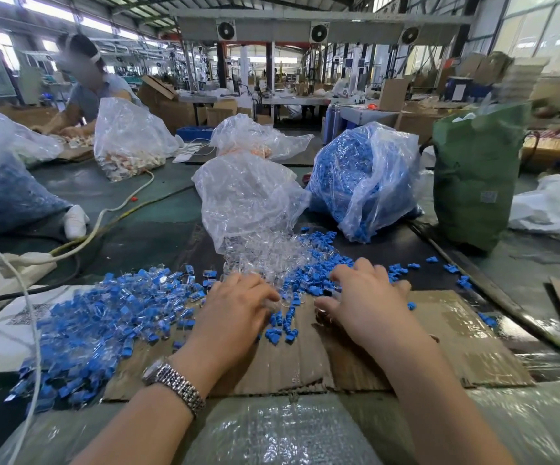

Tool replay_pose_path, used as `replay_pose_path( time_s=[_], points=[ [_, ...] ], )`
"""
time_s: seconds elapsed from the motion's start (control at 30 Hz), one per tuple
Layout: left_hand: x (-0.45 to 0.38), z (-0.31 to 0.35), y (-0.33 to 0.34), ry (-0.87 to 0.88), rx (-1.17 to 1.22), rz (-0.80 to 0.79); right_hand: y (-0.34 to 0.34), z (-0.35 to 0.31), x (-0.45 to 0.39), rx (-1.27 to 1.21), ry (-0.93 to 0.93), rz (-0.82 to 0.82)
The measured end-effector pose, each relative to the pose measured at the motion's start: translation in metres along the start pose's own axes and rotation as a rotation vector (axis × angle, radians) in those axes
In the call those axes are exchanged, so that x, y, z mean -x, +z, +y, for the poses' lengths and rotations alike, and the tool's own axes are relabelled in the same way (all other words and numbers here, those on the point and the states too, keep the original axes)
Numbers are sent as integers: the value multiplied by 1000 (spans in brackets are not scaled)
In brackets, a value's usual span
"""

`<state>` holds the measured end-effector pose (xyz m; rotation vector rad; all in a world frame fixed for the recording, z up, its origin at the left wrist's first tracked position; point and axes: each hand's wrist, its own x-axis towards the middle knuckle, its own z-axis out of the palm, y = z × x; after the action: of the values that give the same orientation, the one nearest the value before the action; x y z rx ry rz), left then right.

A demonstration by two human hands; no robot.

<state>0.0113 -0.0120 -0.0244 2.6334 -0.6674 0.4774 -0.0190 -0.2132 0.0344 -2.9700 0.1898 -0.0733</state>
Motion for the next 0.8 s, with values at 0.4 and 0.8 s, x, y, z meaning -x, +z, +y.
replay_pose_path(
  time_s=[0.4,0.8],
  points=[
    [1,7,-12,-105,222,111,24,-33,-30,110,-268,-10],
    [2,10,-28,-360,737,33,24,-16,-23,-762,-220,143]
  ],
)
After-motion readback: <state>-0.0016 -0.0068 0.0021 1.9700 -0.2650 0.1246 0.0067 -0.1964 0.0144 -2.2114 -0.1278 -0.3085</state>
